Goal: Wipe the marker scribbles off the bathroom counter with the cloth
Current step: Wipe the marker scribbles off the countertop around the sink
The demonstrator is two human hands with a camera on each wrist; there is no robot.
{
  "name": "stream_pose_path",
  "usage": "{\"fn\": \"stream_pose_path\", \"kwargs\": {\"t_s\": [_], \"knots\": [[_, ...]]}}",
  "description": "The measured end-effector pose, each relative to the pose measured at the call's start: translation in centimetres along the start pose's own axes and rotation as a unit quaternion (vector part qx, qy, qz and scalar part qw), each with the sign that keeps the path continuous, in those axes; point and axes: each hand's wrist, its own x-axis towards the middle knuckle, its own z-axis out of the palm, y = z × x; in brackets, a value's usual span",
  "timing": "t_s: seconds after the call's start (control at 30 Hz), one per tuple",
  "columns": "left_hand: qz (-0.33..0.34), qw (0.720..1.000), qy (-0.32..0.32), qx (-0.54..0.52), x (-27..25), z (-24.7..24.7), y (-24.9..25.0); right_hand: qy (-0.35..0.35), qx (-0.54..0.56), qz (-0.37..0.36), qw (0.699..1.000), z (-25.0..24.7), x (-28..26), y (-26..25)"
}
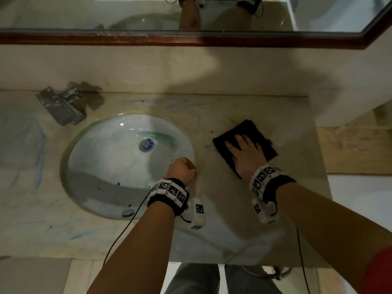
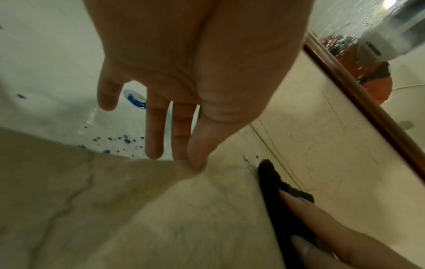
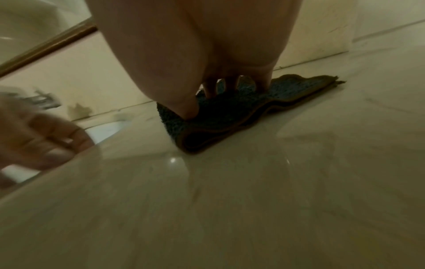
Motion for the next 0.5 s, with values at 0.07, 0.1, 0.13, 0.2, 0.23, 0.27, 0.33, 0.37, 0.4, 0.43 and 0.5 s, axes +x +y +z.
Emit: {"fn": "stream_pose_path", "kwargs": {"t_s": [0.07, 0.1, 0.13, 0.2, 0.23, 0.27, 0.33, 0.37, 0.4, 0.43, 0.5], "knots": [[0.006, 1.000, -0.003, 0.007, -0.3, 0.1, -0.3, 0.014, -0.006, -0.020, 1.000, 0.9, -1.7, -0.4], [0.011, 1.000, -0.002, 0.011, -0.4, 0.2, -0.4, 0.016, -0.011, -0.028, 0.999, 1.2, -2.6, -0.6], [0.015, 1.000, 0.001, 0.014, -0.4, 0.2, -0.5, 0.013, -0.019, -0.035, 0.999, 1.6, -3.5, -0.9], [0.022, 1.000, 0.008, 0.017, -0.5, 0.3, -0.6, 0.000, -0.044, -0.053, 0.998, 2.1, -5.0, -1.7], [0.024, 0.999, 0.010, 0.020, -0.5, 0.3, -0.7, -0.006, -0.055, -0.065, 0.996, 2.3, -5.6, -2.1], [0.025, 0.999, 0.011, 0.024, -0.4, 0.4, -0.7, -0.010, -0.061, -0.076, 0.995, 2.5, -6.1, -2.5], [0.026, 0.999, 0.014, 0.027, -0.3, 0.4, -0.8, -0.011, -0.067, -0.093, 0.993, 2.6, -6.3, -3.2], [0.025, 0.999, 0.016, 0.026, -0.2, 0.5, -0.9, -0.010, -0.069, -0.099, 0.993, 2.5, -6.2, -3.5], [0.024, 0.999, 0.019, 0.025, -0.1, 0.6, -1.0, -0.009, -0.071, -0.105, 0.992, 2.4, -5.8, -3.7], [0.025, 0.999, 0.022, 0.026, -0.1, 0.6, -1.0, -0.007, -0.071, -0.109, 0.992, 2.2, -5.3, -4.1], [0.024, 0.999, 0.022, 0.026, 0.0, 0.7, -1.0, -0.001, -0.063, -0.104, 0.993, 1.7, -3.7, -5.0]]}}
